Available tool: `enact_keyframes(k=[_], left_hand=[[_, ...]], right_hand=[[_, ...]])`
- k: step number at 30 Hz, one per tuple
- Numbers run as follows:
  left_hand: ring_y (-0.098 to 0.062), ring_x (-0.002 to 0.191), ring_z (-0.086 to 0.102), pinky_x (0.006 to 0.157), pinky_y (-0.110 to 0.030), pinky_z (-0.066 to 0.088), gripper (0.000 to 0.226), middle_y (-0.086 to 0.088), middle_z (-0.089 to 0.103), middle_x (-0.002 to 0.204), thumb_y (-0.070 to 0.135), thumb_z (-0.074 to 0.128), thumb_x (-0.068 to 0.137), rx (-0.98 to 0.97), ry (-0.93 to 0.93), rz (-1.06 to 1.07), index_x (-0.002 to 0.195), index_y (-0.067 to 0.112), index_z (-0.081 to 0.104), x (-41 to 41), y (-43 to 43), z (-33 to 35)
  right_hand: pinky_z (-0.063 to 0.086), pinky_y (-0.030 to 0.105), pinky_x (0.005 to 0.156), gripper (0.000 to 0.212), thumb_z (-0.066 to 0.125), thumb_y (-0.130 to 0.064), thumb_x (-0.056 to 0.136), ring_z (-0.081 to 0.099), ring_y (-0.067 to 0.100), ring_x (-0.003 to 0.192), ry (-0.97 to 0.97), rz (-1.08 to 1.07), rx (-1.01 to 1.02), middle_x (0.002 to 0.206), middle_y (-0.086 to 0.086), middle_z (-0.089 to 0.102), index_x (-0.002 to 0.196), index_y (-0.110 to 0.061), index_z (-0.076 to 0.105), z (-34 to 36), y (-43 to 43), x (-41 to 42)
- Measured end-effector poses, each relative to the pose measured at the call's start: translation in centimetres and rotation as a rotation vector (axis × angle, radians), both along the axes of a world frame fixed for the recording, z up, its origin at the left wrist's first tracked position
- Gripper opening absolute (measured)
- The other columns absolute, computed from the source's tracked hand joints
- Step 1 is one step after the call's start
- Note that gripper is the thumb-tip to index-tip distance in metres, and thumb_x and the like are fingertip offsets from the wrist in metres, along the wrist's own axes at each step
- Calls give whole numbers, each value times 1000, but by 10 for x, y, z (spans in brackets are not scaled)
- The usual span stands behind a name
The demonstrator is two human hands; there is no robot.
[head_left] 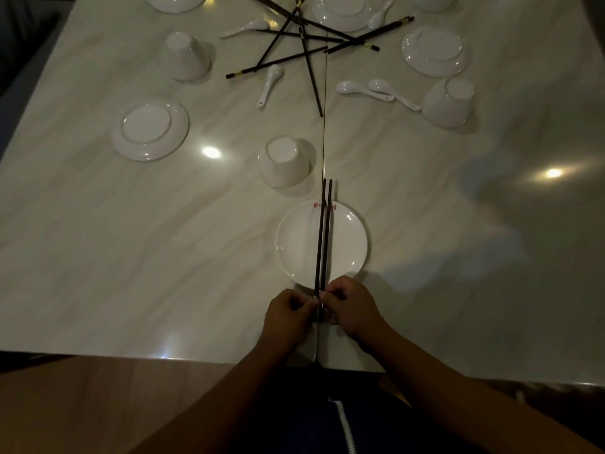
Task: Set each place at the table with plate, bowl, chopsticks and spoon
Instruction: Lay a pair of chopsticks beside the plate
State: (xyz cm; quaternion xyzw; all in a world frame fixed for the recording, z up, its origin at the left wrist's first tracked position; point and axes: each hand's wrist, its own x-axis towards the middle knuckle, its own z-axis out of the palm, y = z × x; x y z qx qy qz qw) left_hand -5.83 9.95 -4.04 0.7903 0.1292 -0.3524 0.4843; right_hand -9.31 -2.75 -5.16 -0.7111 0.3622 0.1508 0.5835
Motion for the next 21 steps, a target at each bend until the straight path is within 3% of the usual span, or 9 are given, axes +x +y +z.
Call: enact_keyframes(k=[2,5,13,16,18,21], left_hand=[[-18,51,59,50,-28,49,22,-11,67,67,24,68,84,9,12,-10,82,3,62,1,-2,0],[-20,57,62,56,-31,52,22,-14,70,74,27,68,84,26,0,-29,85,5,64,1,-3,-2],[-22,65,66,61,-33,55,15,-13,71,76,19,65,86,5,-10,-80,87,5,65,4,1,-3],[-19,62,65,60,-31,53,12,-11,70,74,18,65,86,-16,-11,-84,85,5,65,6,-1,-5],[-20,65,67,62,-31,56,12,-11,71,76,17,65,86,-40,10,-94,86,6,66,8,-1,-4],[-19,71,68,70,-34,57,11,-8,71,82,21,62,88,-6,9,-131,88,10,65,17,7,2]], right_hand=[[58,42,69,11,65,-16,86,66,25,77,-19,-9,-11,83,10,67,79,-21,58,-2,2,-1],[58,42,74,14,63,-15,86,66,24,81,-34,-15,-17,84,5,67,80,-26,57,-4,2,-1],[55,34,69,6,63,-13,86,63,17,67,-21,-9,10,79,7,68,88,-18,61,-6,-5,-1],[57,35,71,5,64,-15,87,67,19,74,-34,11,-1,83,7,69,90,-17,62,-6,-7,0],[55,31,67,6,65,-18,87,68,22,76,-39,33,-16,84,7,69,91,-17,62,-3,-10,0],[49,27,57,12,69,-27,84,66,19,64,-3,73,-105,74,5,67,86,-19,60,5,-20,-1]])
